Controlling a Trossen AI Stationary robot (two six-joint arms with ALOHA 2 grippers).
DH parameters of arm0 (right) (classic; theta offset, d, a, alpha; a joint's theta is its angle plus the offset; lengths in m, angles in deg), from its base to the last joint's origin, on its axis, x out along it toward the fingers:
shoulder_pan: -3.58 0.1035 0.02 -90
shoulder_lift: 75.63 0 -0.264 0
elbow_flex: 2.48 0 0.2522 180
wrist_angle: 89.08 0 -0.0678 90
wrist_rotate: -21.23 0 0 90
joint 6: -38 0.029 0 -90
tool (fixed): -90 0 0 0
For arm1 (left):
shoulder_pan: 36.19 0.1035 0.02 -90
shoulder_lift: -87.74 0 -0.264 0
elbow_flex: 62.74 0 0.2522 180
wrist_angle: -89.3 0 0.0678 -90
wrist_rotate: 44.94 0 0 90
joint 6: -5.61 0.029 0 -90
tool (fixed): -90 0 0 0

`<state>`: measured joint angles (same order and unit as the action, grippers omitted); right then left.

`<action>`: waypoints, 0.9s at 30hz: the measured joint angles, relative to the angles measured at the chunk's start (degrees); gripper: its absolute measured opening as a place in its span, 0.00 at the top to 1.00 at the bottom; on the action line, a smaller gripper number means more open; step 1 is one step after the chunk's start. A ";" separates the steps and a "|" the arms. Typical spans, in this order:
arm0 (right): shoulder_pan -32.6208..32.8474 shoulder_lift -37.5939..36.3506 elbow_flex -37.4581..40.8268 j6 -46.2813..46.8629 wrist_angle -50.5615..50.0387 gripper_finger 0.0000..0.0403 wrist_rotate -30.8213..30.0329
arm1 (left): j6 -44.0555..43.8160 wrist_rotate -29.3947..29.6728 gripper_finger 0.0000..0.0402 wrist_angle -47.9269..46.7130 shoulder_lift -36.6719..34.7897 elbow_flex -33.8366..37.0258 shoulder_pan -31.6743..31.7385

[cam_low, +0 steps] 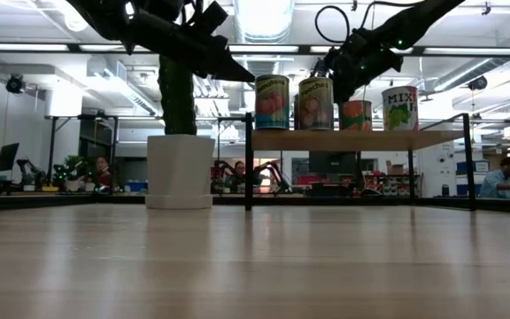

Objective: Pick and place cans onto a shelf
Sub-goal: Adjust the canned oranges on the shelf, then adjust the canned tomatoes on the shelf

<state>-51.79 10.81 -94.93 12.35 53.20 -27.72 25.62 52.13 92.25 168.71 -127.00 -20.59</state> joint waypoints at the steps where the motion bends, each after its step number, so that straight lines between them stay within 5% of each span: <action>1: 0.00 0.00 0.00 -0.02 -0.08 0.98 0.00 | 0.00 0.00 1.00 0.01 0.00 0.00 0.00; 27: 0.02 -3.58 0.00 -0.27 -2.31 0.98 1.07 | 0.00 -0.02 1.00 0.31 -0.02 0.00 0.02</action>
<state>-51.77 7.22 -94.93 12.07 50.89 -26.64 25.62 52.11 92.56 168.69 -127.00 -20.58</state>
